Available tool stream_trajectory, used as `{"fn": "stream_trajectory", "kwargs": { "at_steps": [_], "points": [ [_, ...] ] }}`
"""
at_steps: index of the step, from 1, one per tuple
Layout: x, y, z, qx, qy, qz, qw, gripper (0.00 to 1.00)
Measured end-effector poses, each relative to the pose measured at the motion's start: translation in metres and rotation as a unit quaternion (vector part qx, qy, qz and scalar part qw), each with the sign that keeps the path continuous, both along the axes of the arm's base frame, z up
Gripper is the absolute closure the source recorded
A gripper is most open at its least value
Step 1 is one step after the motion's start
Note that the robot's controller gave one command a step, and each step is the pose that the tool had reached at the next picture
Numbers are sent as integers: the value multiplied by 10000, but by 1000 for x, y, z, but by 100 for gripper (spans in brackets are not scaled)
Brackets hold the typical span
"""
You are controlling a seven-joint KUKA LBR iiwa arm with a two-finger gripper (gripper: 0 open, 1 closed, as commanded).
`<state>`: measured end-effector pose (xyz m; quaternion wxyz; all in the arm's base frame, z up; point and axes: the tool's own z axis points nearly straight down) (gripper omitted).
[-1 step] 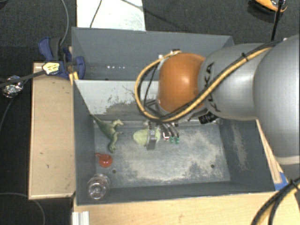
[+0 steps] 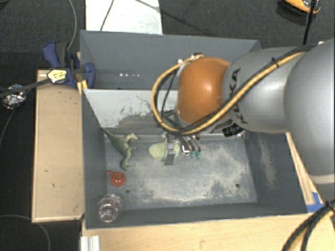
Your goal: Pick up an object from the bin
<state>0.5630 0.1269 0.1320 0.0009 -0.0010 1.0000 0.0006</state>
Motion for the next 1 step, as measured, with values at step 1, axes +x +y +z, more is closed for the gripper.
{"fn": "stream_trajectory", "kwargs": {
  "at_steps": [1],
  "points": [
    [3,5,111,1,19,3,10000,100]
  ]
}}
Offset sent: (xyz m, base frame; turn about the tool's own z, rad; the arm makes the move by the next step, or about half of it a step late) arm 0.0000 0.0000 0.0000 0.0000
